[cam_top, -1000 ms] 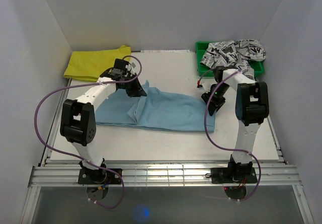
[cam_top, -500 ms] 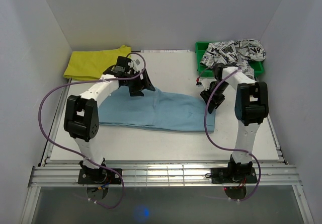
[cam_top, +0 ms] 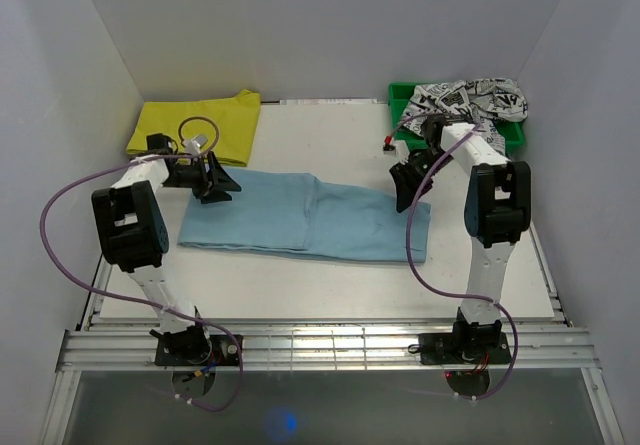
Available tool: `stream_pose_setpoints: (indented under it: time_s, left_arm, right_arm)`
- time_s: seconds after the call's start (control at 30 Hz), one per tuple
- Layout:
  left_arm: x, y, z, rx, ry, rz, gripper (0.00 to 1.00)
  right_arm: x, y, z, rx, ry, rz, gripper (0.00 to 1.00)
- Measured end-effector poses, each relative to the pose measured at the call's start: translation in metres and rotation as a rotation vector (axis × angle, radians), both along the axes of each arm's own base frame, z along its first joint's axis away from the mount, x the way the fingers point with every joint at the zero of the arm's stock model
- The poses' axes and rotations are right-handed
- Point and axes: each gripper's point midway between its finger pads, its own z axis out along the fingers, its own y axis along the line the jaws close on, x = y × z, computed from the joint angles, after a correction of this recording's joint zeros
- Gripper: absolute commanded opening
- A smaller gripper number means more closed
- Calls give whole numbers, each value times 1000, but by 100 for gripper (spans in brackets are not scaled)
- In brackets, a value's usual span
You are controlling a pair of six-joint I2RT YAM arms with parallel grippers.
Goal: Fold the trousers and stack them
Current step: Fold the trousers
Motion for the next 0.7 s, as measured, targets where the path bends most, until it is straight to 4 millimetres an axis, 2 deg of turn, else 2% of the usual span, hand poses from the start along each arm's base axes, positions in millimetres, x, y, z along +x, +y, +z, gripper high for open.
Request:
stream_pose_setpoints:
  time_s: [0.17, 0.23, 0.47, 0.7]
  left_arm:
    - [-21, 23, -59, 27, 131, 7, 64]
    - [-28, 37, -75, 50, 176, 30, 64]
    - [-38, 91, -75, 48, 183, 135, 71]
    - [-41, 127, -59, 132, 79, 145, 73]
  right_arm:
    - [-23, 0, -49, -26, 169, -19, 52]
    - [-24, -1, -50, -32, 178, -30, 52]
    - [-23, -8, -51, -81, 168, -30, 51]
    - [-14, -21, -52, -154, 125, -10, 52]
